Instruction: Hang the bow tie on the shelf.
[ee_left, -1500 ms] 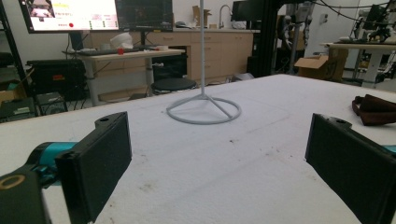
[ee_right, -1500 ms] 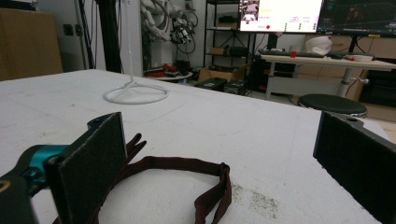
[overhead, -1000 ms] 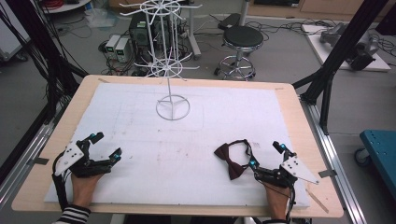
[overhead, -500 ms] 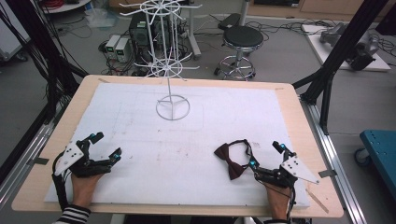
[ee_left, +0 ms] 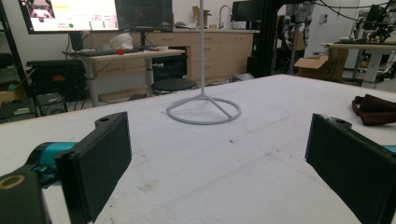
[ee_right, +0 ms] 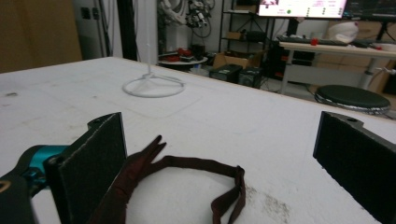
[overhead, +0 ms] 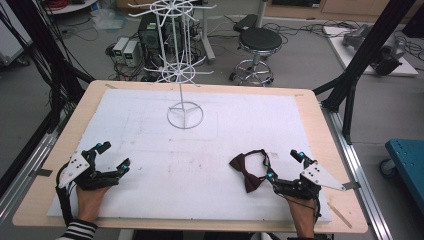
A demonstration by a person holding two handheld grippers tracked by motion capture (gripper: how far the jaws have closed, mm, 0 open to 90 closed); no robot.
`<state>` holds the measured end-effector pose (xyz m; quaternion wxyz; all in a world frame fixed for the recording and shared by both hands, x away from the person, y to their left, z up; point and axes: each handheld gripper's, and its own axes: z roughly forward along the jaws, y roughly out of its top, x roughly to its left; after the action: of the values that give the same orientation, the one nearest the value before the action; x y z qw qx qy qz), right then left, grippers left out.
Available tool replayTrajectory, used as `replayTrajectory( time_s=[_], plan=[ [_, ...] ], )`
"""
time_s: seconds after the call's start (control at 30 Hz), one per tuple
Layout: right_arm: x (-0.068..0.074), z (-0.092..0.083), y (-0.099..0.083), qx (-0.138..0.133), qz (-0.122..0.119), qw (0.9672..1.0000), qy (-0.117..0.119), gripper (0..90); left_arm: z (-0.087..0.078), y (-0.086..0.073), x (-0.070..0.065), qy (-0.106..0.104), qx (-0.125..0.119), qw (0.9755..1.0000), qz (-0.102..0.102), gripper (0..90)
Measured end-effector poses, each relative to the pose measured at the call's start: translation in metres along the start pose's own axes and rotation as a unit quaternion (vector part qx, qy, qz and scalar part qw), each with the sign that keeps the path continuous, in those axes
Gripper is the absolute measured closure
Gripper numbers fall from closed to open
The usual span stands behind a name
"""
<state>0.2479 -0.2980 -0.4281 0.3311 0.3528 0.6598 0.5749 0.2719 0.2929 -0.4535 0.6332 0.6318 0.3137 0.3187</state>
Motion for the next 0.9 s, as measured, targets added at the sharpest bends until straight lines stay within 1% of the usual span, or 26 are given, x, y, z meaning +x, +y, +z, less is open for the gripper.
replayTrajectory(
  time_s=[0.07,0.1,0.13,0.17,0.2,0.23,0.27,0.33,0.37,0.4,0.43,0.47,0.53,0.57,0.6,0.63,0.67,0.7,0.73,0.77,0.8,0.87,0.9],
  plan=[
    [0.002,0.0,0.006,0.007,-0.002,0.9999,0.008,1.9,0.0,0.0,0.0,0.001,-0.001,1.0,0.001,7.5],
    [0.001,0.001,0.011,0.019,0.002,0.9996,0.022,1.9,0.0,0.0,0.0,0.001,-0.001,1.0,0.0,7.5],
    [0.001,0.001,0.011,0.019,0.002,0.9996,0.022,1.9,0.0,0.0,0.0,0.001,-0.001,1.0,0.0,7.5],
    [0.002,0.002,0.014,0.026,0.005,0.9992,0.03,1.8,0.0,0.0,0.0,0.001,-0.001,1.0,0.001,7.5],
    [0.002,0.003,0.016,0.033,0.003,0.9988,0.036,1.9,0.0,0.0,0.0,0.002,-0.002,1.0,0.001,7.4],
    [0.003,0.005,0.021,0.05,-0.006,0.9977,0.046,1.9,0.0,0.0,0.0,0.002,-0.002,1.0,0.0,7.4],
    [0.003,0.005,0.021,0.05,-0.006,0.9977,0.046,1.9,0.0,0.0,0.0,0.002,-0.002,1.0,0.0,7.4],
    [0.006,0.007,0.025,0.073,-0.011,0.9956,0.058,1.9,0.0,0.0,0.0,0.002,-0.002,1.0,0.0,7.4],
    [0.008,0.009,0.028,0.095,-0.016,0.9929,0.069,1.9,0.0,0.0,0.0,0.002,-0.002,1.0,0.0,7.4],
    [0.008,0.009,0.028,0.095,-0.016,0.9929,0.069,1.9,0.0,0.0,0.0,0.002,-0.002,1.0,0.0,7.4],
    [0.01,0.011,0.032,0.115,-0.029,0.9898,0.078,1.9,0.0,0.0,0.0,0.002,-0.002,1.0,0.0,7.5],
    [0.01,0.011,0.032,0.115,-0.029,0.9898,0.078,1.9,0.0,0.0,0.0,0.001,-0.001,1.0,0.001,7.5],
    [0.012,0.013,0.035,0.13,-0.038,0.9869,0.087,1.9,0.0,0.0,0.0,0.002,-0.002,1.0,0.0,7.4],
    [0.014,0.015,0.038,0.143,-0.044,0.9839,0.098,1.9,0.0,0.0,0.0,0.002,-0.002,1.0,0.001,7.5],
    [0.014,0.015,0.038,0.143,-0.044,0.9839,0.098,1.9,0.0,0.0,0.0,0.002,-0.002,1.0,0.001,7.5],
    [0.016,0.016,0.039,0.151,-0.047,0.9819,0.104,1.9,0.0,0.0,0.0,0.002,-0.002,1.0,0.001,7.4],
    [0.018,0.018,0.041,0.17,-0.054,0.9774,0.113,2.8,0.0,0.0,0.0,0.002,-0.002,1.0,0.001,7.5],
    [0.018,0.018,0.041,0.17,-0.054,0.9774,0.113,2.8,0.0,0.0,0.0,0.002,-0.002,1.0,0.0,7.5],
    [0.02,0.019,0.041,0.18,-0.061,0.9744,0.12,4.7,0.0,0.0,0.0,0.002,-0.003,1.0,0.001,7.4],
    [0.023,0.022,0.042,0.194,-0.074,0.9693,0.133,4.9,0.0,0.0,0.0,0.002,-0.003,1.0,0.0,7.5],
    [0.023,0.022,0.042,0.194,-0.074,0.9693,0.133,4.9,0.0,0.0,0.0,0.002,-0.003,1.0,0.0,7.5],
    [0.026,0.024,0.041,0.206,-0.079,0.9656,0.137,5.2,0.0,0.0,0.0,0.002,-0.003,1.0,0.0,7.4],
    [0.027,0.027,0.039,0.217,-0.076,0.9621,0.146,5.5,0.0,0.0,0.0,0.002,-0.003,1.0,0.0,7.4]
  ],
)
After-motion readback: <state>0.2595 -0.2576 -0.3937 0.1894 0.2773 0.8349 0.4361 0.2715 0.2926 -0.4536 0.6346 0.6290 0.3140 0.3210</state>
